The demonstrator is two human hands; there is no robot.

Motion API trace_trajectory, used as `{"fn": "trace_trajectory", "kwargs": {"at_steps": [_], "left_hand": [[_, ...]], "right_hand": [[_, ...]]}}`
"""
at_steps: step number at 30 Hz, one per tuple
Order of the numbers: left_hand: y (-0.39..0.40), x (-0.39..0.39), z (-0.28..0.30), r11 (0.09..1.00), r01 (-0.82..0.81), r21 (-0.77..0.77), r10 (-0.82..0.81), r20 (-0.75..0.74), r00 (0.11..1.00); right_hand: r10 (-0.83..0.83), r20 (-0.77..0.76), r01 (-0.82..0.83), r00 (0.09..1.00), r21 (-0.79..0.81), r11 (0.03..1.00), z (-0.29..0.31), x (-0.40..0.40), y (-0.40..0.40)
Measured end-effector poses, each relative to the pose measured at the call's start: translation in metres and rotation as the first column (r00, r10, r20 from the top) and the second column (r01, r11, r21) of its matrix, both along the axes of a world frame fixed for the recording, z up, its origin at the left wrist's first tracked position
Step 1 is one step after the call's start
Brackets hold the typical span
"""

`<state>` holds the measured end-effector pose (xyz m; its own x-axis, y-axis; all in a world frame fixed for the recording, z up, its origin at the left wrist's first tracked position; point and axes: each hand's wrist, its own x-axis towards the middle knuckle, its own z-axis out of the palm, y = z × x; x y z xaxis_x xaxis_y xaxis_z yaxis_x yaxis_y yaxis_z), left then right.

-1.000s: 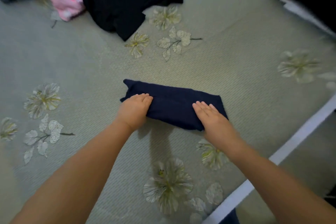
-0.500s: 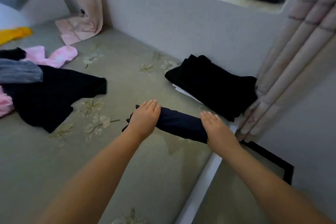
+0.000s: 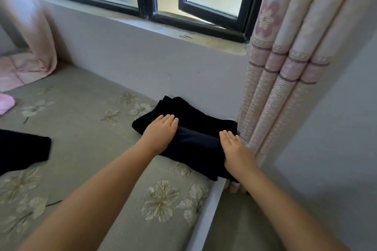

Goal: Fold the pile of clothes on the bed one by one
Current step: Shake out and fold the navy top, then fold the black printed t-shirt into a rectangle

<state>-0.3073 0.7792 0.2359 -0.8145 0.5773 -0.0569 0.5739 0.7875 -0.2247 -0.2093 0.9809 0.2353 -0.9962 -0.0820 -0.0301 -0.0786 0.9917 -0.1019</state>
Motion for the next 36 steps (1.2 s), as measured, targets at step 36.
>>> {"fn": "trace_trajectory", "kwargs": {"at_steps": [36], "left_hand": [[-0.058, -0.090, -0.244, 0.623, -0.771, 0.131, 0.704, 0.336, 0.626]], "right_hand": [[0.399, 0.110, -0.369, 0.910, -0.220, 0.903, -0.215, -0.210, -0.079]]}}
